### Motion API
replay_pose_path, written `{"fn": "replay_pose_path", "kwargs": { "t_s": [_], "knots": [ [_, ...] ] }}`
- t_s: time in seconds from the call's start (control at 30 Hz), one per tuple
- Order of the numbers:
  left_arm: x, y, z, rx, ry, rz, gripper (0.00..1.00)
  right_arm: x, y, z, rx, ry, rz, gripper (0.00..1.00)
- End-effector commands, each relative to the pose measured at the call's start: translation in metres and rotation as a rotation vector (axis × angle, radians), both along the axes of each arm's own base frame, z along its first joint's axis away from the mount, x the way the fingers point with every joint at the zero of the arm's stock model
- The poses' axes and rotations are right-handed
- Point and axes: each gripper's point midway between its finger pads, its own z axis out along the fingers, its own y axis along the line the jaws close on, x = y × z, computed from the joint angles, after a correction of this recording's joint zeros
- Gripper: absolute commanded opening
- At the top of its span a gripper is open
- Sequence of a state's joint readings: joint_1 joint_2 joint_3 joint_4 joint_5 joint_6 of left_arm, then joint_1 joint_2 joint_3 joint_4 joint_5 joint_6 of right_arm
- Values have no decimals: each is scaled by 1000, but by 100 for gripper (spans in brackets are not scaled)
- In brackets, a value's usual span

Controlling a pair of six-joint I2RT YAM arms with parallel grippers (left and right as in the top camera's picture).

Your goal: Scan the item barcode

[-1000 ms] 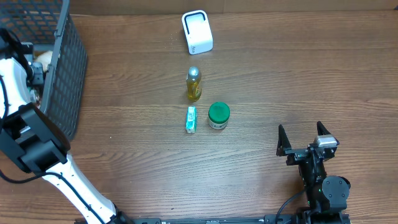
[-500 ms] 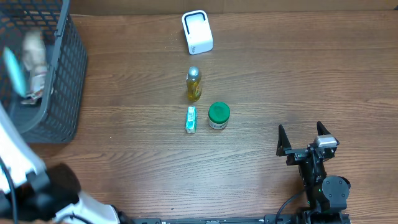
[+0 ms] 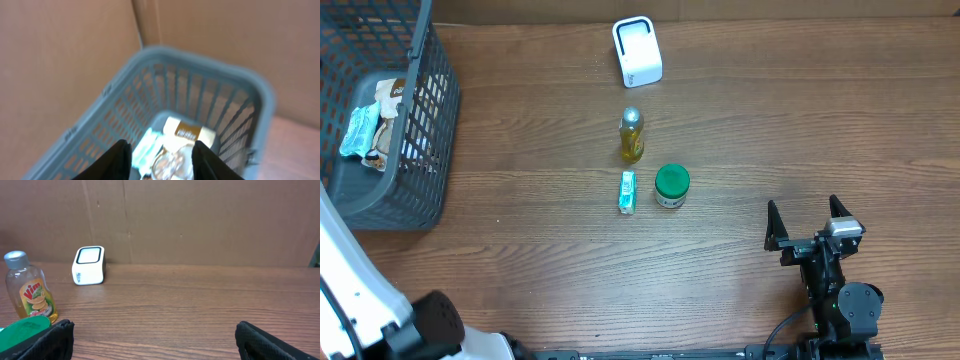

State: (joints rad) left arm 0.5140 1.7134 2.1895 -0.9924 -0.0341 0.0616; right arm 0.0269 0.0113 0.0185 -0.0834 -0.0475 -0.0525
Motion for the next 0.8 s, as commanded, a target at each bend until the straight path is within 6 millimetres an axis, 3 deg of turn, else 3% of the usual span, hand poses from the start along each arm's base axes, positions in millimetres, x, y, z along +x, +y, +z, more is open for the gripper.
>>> {"fn": "replay_pose_path", "kwargs": {
  "t_s": [0.0,0.03,0.2,0.53,0.77],
  "knots": [
    [12,24,-56,-74,115,50,66,0,1,-4,-1,4,3,100],
    [15,29,-68,-79,145,49,84,0,1,-4,-1,4,3,100],
    [37,50,-138,-104,301,18,94,0,1,-4,-1,4,3,100],
    [58,78,-279,-162,567,-35,81,0,1,-4,-1,4,3,100],
    [64,86,-348,-181,662,-68,78,0,1,-4,-1,4,3,100]
  ]
}}
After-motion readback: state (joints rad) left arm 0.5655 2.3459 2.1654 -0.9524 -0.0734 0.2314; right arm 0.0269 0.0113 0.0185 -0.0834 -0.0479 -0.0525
